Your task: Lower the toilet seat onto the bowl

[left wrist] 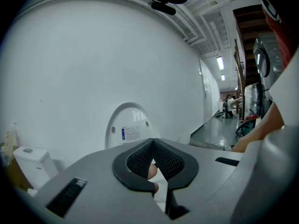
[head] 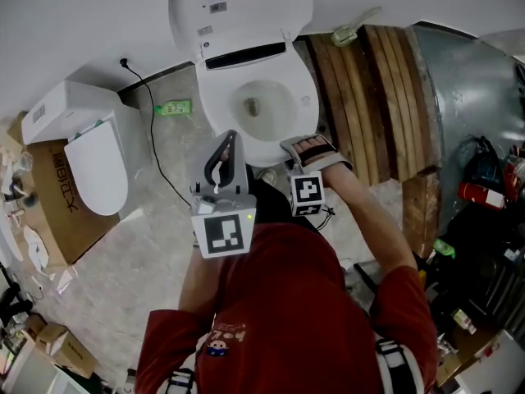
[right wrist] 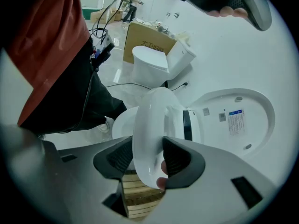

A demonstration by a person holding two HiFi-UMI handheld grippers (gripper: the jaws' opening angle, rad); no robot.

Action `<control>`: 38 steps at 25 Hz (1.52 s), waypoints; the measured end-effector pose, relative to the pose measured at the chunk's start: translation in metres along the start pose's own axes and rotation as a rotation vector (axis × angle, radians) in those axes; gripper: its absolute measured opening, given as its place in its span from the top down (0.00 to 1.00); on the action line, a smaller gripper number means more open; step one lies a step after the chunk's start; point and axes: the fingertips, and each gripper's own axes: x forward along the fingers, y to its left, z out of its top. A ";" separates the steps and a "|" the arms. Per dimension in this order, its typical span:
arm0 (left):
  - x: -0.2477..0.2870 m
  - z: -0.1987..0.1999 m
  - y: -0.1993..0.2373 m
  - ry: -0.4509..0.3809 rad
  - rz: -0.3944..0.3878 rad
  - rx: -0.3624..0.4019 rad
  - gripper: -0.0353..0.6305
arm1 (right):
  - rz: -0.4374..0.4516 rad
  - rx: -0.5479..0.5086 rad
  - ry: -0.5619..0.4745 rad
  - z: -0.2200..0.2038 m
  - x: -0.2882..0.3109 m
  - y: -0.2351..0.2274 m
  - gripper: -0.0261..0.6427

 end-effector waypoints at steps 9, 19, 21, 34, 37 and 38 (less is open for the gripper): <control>0.009 -0.032 -0.009 0.071 -0.033 0.010 0.93 | 0.079 0.005 0.000 -0.002 0.024 0.032 0.65; 0.021 -0.072 -0.015 0.155 -0.057 -0.004 0.93 | 0.173 -0.001 0.002 -0.004 0.051 0.061 0.62; 0.023 -0.079 -0.014 0.171 -0.057 -0.010 0.93 | 0.205 0.002 0.005 -0.004 0.057 0.067 0.61; 0.026 -0.136 0.009 0.303 -0.029 -0.073 0.93 | 0.295 -0.011 0.041 -0.006 0.092 0.097 0.60; 0.027 -0.148 0.012 0.328 -0.032 -0.079 0.93 | 0.291 -0.020 0.056 -0.008 0.103 0.105 0.59; 0.028 -0.151 0.013 0.335 -0.034 -0.081 0.93 | 0.294 -0.019 0.062 -0.009 0.106 0.109 0.59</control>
